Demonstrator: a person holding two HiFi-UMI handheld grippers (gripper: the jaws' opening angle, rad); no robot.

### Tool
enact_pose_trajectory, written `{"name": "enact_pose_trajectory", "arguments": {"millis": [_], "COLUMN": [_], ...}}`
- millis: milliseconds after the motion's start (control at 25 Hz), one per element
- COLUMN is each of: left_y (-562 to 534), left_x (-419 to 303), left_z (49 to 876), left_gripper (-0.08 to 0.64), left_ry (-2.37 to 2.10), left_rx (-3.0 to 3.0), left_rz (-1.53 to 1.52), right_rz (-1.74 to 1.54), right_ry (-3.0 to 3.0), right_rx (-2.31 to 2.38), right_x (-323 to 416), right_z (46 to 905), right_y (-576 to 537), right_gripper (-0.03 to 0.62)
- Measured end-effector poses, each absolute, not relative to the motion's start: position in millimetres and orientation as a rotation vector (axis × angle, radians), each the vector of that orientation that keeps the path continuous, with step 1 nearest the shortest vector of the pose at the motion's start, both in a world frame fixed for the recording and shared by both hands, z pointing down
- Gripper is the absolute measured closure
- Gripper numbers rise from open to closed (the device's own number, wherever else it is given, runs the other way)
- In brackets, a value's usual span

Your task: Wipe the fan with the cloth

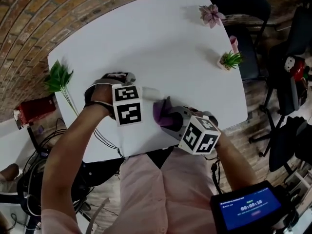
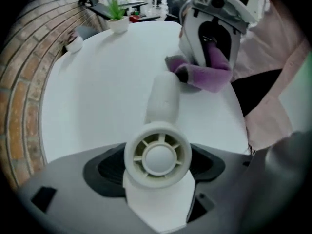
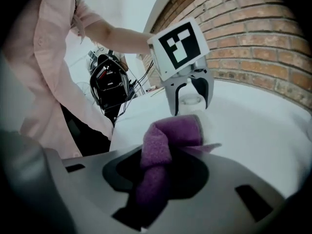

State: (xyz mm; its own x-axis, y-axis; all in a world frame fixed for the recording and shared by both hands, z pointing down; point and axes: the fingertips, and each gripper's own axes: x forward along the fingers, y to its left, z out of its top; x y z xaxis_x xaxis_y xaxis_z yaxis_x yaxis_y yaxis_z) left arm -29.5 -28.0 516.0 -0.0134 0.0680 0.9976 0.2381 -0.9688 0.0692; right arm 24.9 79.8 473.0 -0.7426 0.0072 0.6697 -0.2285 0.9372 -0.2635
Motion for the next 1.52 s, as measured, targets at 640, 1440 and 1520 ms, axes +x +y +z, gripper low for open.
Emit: {"name": "enact_pose_trajectory", "arguments": {"millis": [640,1440,1520], "left_y": [-28,-32,-32], "left_x": [-79,-116,-119], "left_z": [439,125,125], "left_gripper": [0.167,0.545,0.545], "left_ry": [1.079,2.016,2.028], "left_rx": [-2.970,-2.233,-2.227], "left_rz": [-1.637,0.015,0.025], "right_rz": [0.520,-0.023,-0.033], "right_ry": [-2.547,-2.788,-2.783], "right_rx": [0.532,1.195,1.194], "right_x": [62,10,7], "right_z": [401,159,162], "right_y": [37,-66,-63], "right_gripper": [0.463,0.460,0.463]}}
